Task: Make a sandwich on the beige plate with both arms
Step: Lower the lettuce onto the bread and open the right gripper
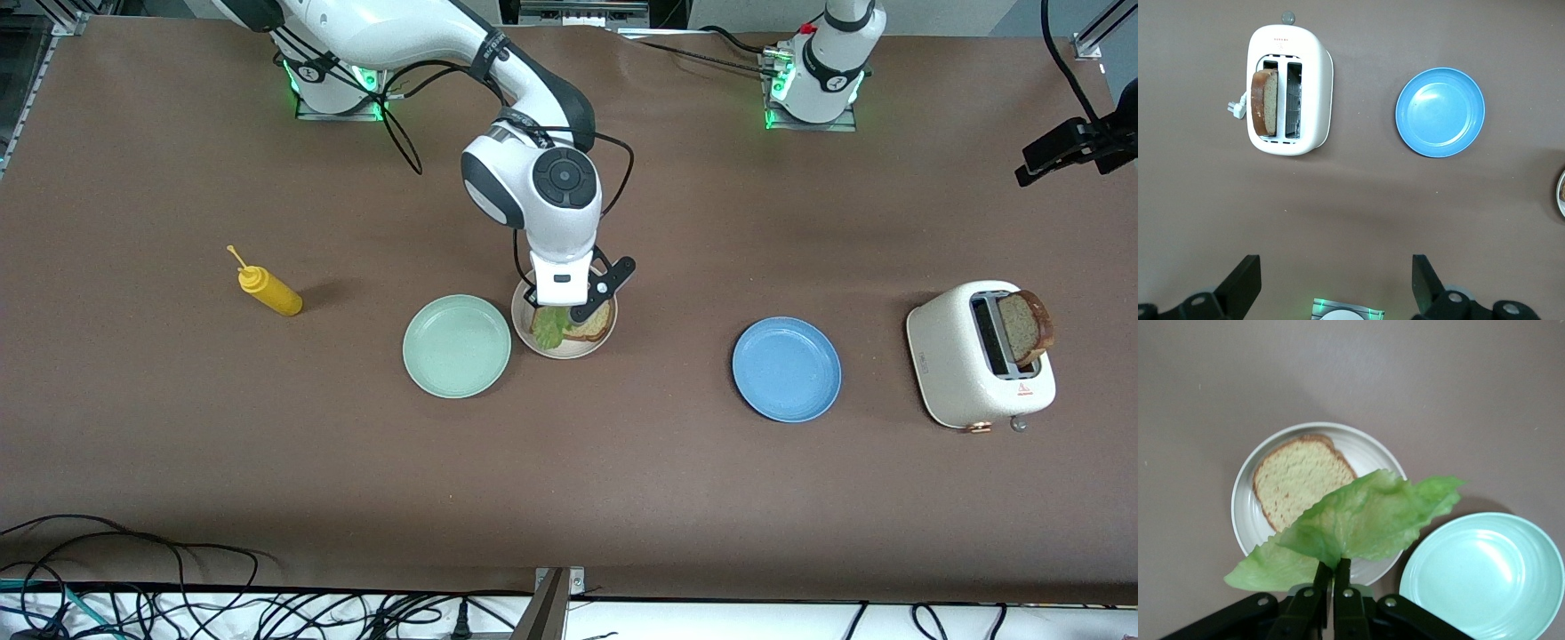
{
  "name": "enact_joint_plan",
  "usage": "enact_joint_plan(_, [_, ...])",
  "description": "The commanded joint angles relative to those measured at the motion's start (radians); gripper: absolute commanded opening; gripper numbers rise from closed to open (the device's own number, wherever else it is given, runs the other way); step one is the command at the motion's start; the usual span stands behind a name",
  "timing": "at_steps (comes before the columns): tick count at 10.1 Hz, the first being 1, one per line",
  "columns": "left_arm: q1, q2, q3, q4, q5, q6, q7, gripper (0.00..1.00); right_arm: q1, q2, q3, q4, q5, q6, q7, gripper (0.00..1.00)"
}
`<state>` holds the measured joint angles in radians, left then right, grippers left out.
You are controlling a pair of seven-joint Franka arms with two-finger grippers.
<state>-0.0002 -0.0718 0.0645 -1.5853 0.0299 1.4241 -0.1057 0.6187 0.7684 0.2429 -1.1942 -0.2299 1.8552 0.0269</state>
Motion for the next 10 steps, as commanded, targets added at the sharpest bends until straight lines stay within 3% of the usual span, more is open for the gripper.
enact_joint_plan(1, [0.006, 0.012, 0.000, 0.030, -0.021, -0.017, 0.017, 1.00, 0.007, -0.011, -0.004, -0.010, -0.016, -0.115, -0.059, 0.00])
enact_joint_plan(5, [0.006, 0.012, 0.000, 0.030, -0.021, -0.017, 0.017, 1.00, 0.035, 0.037, -0.005, -0.011, -0.025, -0.064, -0.055, 0.00])
enact_joint_plan(10, [0.008, 0.012, 0.000, 0.030, -0.021, -0.017, 0.017, 1.00, 0.050, 0.086, -0.007, -0.008, -0.098, 0.001, -0.058, 0.00])
